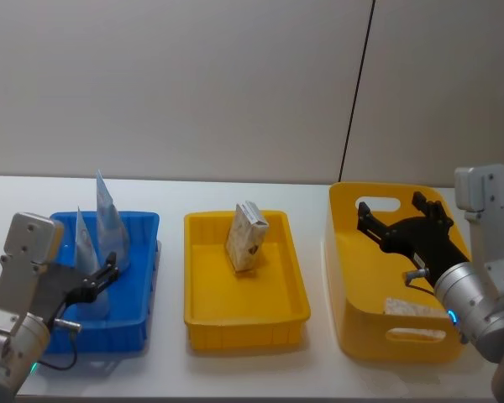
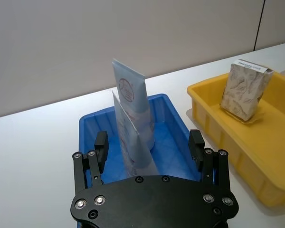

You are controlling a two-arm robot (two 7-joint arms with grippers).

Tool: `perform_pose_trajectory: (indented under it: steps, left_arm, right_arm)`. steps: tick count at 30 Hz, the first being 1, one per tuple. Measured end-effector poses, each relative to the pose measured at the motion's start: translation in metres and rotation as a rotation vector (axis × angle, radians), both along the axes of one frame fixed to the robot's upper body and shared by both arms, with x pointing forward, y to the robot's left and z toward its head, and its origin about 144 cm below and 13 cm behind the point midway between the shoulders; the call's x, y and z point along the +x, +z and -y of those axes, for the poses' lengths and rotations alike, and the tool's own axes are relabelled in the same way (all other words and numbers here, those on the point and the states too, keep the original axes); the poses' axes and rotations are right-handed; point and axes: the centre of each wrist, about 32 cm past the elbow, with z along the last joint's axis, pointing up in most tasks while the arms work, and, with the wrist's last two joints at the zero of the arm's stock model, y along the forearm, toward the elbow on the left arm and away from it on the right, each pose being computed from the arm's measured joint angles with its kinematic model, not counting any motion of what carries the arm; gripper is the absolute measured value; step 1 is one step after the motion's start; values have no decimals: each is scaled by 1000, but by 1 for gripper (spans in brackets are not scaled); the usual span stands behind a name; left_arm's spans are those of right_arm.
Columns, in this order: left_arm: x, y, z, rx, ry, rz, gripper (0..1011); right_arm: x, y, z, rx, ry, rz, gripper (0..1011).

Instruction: Bimanual collaborative sorting of washing and personal care products

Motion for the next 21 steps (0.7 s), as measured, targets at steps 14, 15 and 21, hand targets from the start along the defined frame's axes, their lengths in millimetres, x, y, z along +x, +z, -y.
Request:
perform_pose_trajectory:
  steps: [14,15,21]
  left_arm:
    - [28,-10,0,-2,11,-53,1001]
    - [30,-11,0,-1,12,-55,1001]
    - [41,-15,1,15,15,-68,1001]
  right_arm:
    - [0,0,0,-1,2,2,1002]
    - [0,0,0,0,2,2,1002]
    - [0,0,0,0,3,2,1002]
